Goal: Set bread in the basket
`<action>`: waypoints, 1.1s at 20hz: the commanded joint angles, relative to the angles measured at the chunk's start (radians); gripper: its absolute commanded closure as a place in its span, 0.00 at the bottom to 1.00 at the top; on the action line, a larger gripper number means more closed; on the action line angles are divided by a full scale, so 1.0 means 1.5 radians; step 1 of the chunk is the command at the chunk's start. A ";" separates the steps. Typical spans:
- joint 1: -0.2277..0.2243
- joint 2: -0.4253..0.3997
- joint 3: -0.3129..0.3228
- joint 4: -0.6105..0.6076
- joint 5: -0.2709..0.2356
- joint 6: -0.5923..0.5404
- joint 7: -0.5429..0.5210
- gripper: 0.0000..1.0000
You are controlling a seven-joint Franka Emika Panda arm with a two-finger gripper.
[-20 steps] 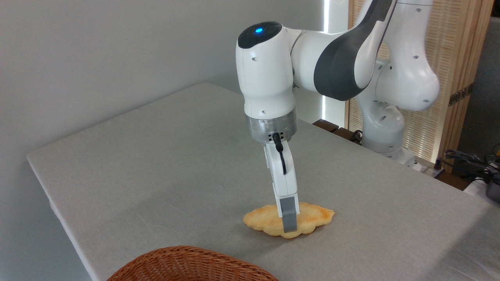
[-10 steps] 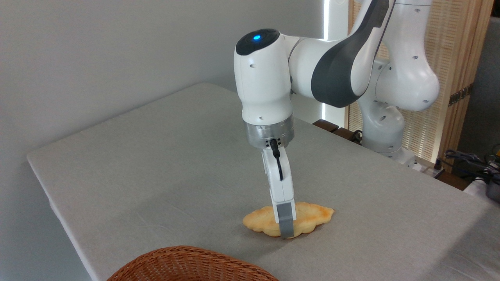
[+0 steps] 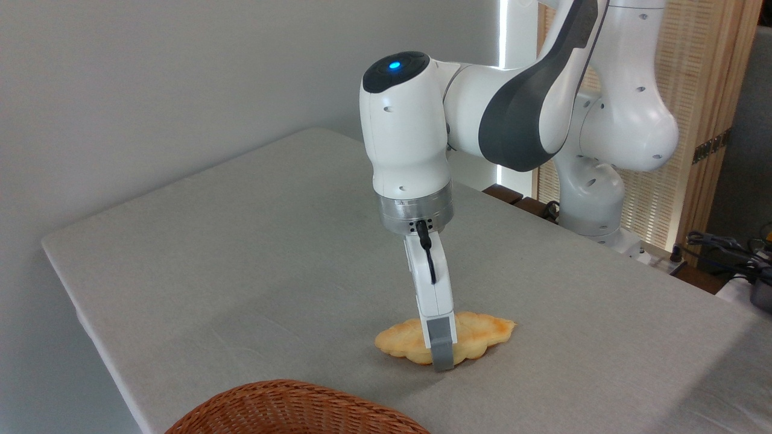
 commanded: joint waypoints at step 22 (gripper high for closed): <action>-0.004 0.082 -0.025 0.172 -0.287 0.268 -0.142 0.55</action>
